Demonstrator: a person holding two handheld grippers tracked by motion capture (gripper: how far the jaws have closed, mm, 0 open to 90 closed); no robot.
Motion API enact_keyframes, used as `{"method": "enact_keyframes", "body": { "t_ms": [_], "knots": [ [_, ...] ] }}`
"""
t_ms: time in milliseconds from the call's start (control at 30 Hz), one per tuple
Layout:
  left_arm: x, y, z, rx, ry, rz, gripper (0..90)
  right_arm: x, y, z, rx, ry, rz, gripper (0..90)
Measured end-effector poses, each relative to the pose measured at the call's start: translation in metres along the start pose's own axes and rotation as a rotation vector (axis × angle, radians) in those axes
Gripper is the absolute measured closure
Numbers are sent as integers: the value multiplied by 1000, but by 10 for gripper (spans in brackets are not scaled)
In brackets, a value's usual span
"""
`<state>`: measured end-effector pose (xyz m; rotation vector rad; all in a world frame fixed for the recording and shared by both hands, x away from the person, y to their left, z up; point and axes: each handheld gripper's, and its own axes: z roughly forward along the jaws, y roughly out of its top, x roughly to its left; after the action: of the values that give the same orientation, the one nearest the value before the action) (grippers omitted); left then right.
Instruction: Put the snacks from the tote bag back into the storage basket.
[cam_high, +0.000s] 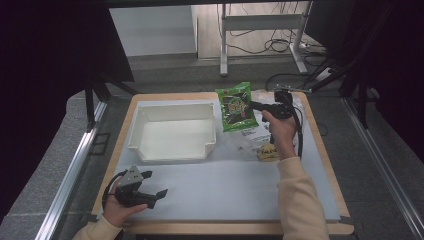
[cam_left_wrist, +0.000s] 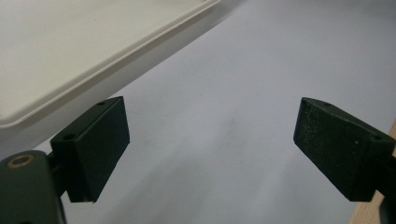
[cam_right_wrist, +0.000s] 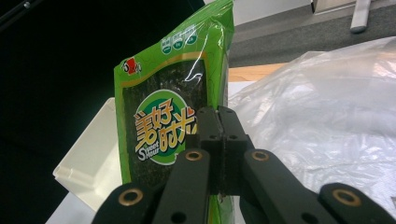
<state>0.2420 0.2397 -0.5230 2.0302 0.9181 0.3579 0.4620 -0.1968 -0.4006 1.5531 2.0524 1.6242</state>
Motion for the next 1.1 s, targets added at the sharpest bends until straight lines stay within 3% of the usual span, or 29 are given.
{"method": "enact_keyframes", "body": {
  "t_ms": [1100],
  "knots": [
    [0,0,0,-2,-2,-3,105,38,-9,29,27,66,-43,896]
  ]
}}
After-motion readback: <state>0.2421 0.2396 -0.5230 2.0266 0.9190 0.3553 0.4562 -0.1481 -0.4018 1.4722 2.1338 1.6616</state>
